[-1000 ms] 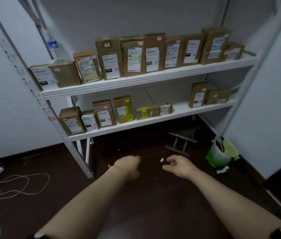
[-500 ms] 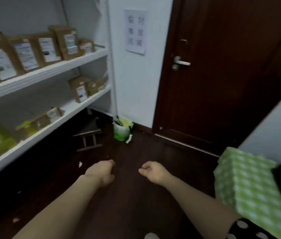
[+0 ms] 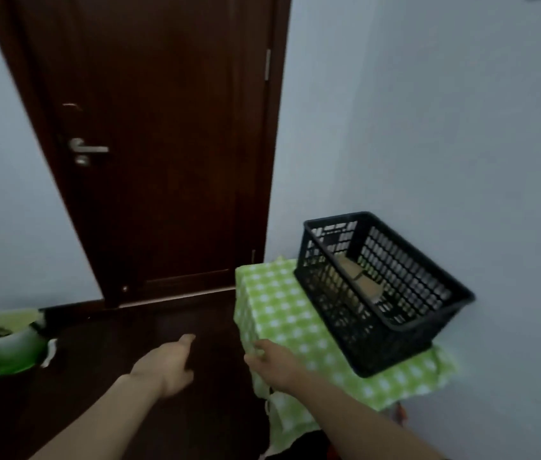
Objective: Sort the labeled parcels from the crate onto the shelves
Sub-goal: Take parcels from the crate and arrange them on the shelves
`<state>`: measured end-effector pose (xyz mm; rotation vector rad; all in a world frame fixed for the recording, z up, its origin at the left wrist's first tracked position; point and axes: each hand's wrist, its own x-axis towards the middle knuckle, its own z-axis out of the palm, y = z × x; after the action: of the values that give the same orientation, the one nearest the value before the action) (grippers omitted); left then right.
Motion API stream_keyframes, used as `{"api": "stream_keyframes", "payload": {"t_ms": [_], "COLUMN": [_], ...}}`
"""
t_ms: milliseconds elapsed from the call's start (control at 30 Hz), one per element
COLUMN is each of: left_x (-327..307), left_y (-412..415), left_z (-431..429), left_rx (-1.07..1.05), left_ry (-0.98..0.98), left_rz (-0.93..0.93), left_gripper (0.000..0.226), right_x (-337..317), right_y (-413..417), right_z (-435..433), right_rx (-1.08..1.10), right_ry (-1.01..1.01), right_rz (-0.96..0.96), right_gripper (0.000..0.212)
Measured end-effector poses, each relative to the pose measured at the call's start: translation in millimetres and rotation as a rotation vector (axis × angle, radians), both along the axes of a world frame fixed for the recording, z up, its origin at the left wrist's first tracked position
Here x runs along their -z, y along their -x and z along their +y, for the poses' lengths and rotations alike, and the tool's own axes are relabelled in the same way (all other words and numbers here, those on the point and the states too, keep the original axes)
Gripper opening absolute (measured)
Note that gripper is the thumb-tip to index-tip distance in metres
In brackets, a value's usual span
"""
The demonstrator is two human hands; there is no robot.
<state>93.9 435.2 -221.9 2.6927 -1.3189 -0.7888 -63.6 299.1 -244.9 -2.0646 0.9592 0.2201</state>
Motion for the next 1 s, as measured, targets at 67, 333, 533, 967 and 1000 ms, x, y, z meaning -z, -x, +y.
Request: {"api": "stream_keyframes", "payload": {"t_ms": [67, 333, 533, 967, 1000], "left_x": [0, 12, 9, 26, 31], "left_y": [23, 105, 109, 66, 69], "left_z": [-49, -207, -310, -525, -539], "left_rx": [0.078, 0.385, 0.498, 0.505, 0.492], "left_ry": [0.001, -0.042, -0.019, 0.138, 0.129], "left_rz": [-0.008, -0.034, -0.083, 0.006, 0.022], "left_gripper": [0.074, 0.069, 0.060, 0.041, 0.042], "right_x": [-3, -4, 7, 58, 63], "right_y": [34, 138, 150, 103, 101], "right_z": [-40, -184, -263, -411, -419], "right_rx": [0.062, 0.343, 0.566, 0.734, 0.753], "right_ry": [-0.009, 0.065, 0.095, -0.033, -0.057], "right_rz": [-0.004, -0.071, -0.183, 0.009, 0.030], "right_gripper": [0.058, 0.042, 0.030, 0.035, 0.037]}}
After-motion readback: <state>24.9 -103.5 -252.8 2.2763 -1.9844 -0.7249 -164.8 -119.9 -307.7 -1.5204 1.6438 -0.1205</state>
